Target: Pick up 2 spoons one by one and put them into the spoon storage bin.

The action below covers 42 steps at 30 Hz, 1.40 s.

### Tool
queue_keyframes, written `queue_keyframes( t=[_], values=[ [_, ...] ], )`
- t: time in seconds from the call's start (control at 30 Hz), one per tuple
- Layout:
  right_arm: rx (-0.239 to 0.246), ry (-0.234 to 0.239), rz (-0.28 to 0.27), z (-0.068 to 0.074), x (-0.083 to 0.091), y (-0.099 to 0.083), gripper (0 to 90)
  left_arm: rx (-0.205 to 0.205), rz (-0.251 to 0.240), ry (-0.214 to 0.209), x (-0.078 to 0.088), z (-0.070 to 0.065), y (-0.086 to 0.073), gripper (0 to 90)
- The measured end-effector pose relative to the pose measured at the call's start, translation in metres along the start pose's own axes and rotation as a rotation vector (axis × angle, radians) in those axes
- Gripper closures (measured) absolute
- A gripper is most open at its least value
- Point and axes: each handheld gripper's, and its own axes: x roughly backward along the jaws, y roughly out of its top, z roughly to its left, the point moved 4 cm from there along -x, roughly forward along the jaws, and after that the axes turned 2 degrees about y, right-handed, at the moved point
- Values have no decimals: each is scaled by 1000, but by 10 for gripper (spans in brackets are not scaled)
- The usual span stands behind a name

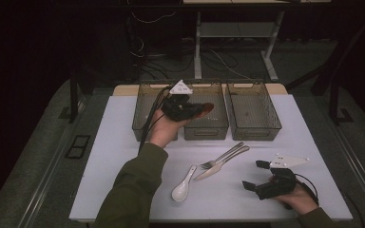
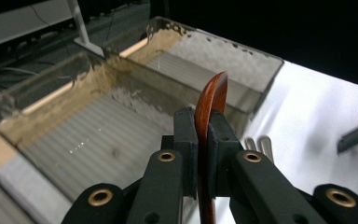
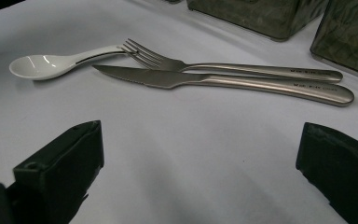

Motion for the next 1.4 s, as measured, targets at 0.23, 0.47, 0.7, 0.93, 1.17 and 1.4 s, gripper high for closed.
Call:
queue_keyframes(
  t=[0.23,0.47,0.7,0.93,1.17,1.4],
  values=[
    [2,5,0,0,0,0,5,-26,-23,4,-25,3,20,837],
    [0,9,-4,-1,0,0,5,-30,-42,15,-44,7,29,837],
    [3,13,-9,0,1,1,5,-20,-50,19,-62,13,32,837],
    [5,17,-12,-1,1,1,5,6,-61,19,-78,18,30,837],
    [3,20,-14,0,1,1,5,45,-56,19,-95,25,20,836],
    [3,23,-14,-1,2,1,5,66,-13,37,-108,27,9,835]
  ],
)
